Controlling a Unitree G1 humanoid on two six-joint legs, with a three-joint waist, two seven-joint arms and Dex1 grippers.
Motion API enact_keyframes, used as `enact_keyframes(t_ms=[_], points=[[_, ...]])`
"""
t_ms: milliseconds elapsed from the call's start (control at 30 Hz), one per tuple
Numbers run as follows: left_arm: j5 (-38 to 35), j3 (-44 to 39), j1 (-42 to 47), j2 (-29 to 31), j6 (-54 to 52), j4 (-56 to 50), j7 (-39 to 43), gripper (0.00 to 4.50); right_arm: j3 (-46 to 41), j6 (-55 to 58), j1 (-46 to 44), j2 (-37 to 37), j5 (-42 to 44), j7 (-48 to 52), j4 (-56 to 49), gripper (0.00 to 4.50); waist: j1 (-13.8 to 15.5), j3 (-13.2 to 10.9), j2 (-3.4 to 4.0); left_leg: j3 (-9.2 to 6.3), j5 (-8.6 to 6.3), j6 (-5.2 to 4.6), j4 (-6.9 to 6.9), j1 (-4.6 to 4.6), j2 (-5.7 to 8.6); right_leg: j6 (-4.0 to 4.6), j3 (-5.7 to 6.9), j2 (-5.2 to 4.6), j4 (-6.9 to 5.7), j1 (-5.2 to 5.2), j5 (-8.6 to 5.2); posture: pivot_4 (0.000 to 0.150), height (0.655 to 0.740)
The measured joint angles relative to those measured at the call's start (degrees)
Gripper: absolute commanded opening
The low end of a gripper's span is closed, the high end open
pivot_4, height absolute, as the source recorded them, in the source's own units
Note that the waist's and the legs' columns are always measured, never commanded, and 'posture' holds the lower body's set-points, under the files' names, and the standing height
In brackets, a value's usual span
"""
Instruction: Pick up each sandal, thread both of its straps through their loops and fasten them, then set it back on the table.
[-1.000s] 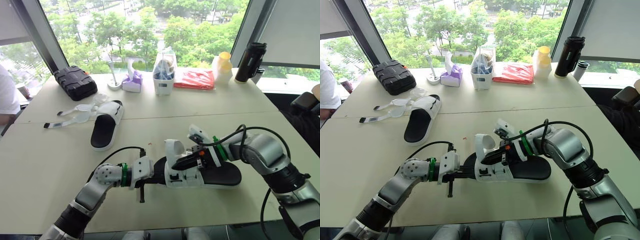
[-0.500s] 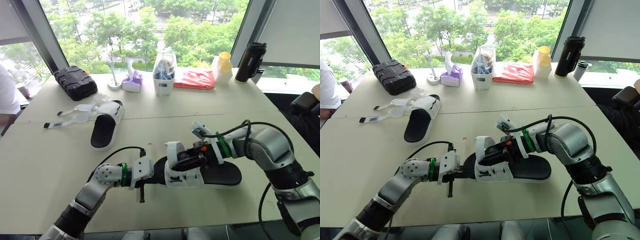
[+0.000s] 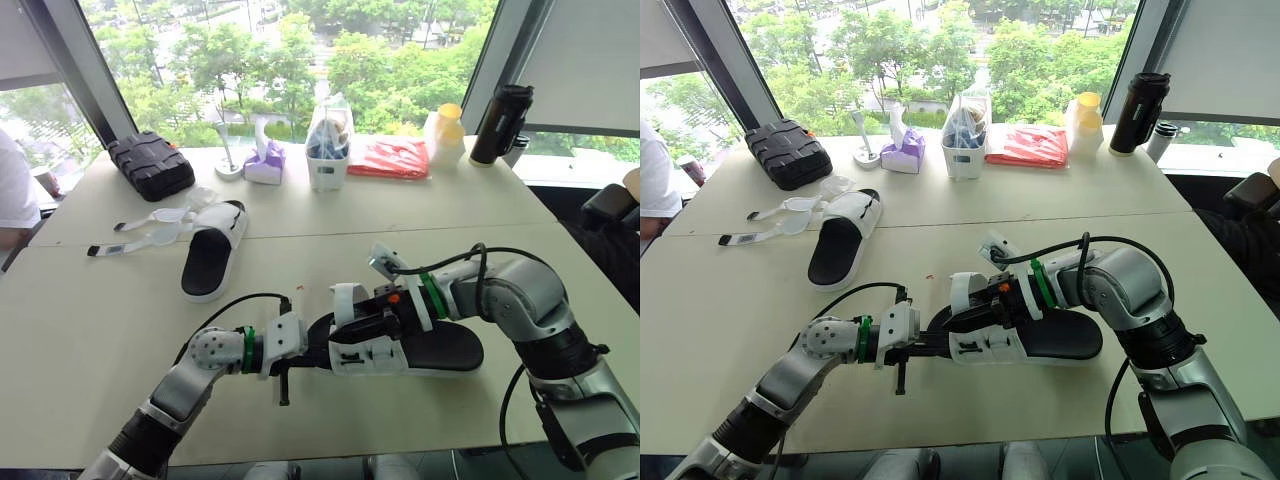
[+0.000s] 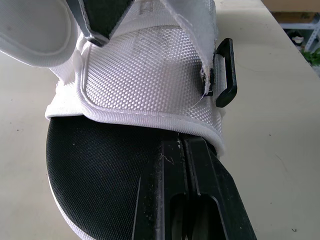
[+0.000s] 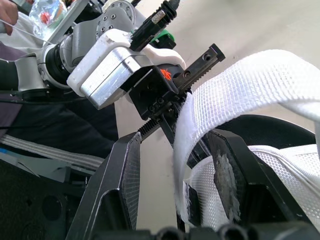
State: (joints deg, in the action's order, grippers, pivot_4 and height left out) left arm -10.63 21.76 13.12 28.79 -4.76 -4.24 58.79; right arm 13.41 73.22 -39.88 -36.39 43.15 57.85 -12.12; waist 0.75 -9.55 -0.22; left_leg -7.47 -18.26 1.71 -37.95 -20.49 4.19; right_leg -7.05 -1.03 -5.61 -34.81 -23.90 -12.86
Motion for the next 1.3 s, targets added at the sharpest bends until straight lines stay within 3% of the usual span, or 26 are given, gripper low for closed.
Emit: enact_keyframes(t_ms=[100, 933, 1300], points=[[0.0, 0.0, 0.0, 0.0, 0.0, 0.0, 0.0, 0.0, -0.4, 0.0, 0.0, 0.0, 0.5, -0.4, 0.0, 0.03, 0.0, 0.0, 0.0, 0.0, 0.0, 0.0, 0.0, 0.0, 0.0, 0.0, 0.0, 0.0, 0.0, 0.0, 0.0, 0.15, 0.74], [0.0, 0.0, 0.0, 0.0, 0.0, 0.1, 0.0, 0.0, -0.7, 9.0, -3.5, 0.6, 5.6, -0.3, 3.4, 0.03, 0.0, 0.0, 0.0, 0.0, 0.0, 0.0, 0.0, 0.0, 0.0, 0.0, 0.0, 0.0, 0.02, 0.0, 0.0, 0.15, 0.74], [0.0, 0.0, 0.0, 0.0, 0.0, 0.0, 0.0, 0.0, 2.5, -0.6, -2.4, 0.3, -0.7, -0.6, 4.6, 0.03, 0.0, 0.0, 0.0, 0.0, 0.0, 0.0, 0.0, 0.0, 0.0, 0.0, 0.01, 0.01, 0.02, 0.01, 0.0, 0.15, 0.74]])
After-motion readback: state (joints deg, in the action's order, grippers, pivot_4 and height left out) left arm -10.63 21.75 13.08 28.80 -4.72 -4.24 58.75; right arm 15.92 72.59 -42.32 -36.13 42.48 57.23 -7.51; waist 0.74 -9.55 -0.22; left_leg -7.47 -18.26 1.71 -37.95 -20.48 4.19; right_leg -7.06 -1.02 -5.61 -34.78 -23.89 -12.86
